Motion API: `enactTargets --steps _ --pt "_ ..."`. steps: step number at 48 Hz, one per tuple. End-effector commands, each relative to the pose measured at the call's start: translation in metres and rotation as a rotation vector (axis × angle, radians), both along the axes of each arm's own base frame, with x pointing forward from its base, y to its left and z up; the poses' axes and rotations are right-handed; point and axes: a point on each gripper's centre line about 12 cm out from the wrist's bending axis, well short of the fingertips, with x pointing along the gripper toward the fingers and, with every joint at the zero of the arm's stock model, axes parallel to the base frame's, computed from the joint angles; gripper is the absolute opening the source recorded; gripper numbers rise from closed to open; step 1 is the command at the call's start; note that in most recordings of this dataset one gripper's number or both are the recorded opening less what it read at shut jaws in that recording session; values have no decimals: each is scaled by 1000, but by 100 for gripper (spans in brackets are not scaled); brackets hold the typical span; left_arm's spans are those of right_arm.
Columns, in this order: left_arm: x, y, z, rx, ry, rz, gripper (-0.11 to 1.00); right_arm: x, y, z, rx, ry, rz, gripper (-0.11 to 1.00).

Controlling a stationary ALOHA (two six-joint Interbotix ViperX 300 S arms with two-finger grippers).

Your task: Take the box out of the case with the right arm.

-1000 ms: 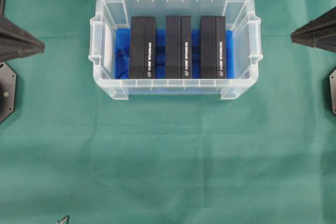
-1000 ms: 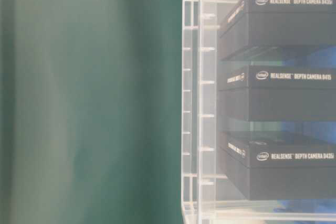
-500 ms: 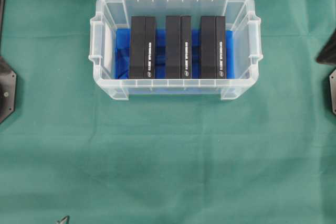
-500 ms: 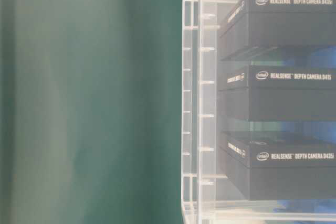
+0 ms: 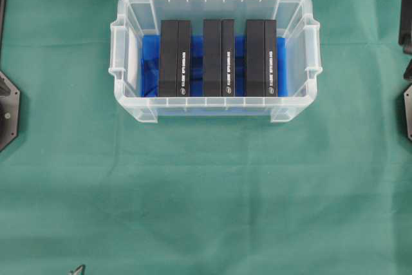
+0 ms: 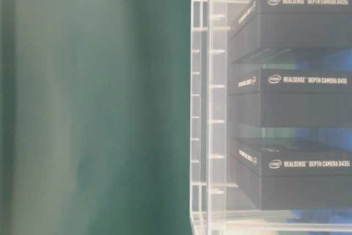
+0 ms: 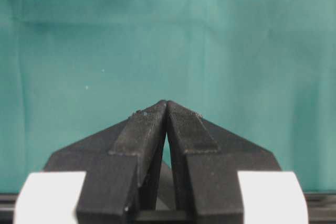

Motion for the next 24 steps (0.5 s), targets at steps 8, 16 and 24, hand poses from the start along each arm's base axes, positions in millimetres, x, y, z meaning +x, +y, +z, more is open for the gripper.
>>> enactTargets --steps 8,16,24 --pt "2 -1 7 -3 -18 -3 2 -3 0 7 95 21 -316 3" --pt "3 -1 7 -4 -15 -4 2 -4 -2 6 187 33 -678 3" --pt "3 -1 7 -3 -15 -3 2 -4 -5 4 247 24 -1003 3"
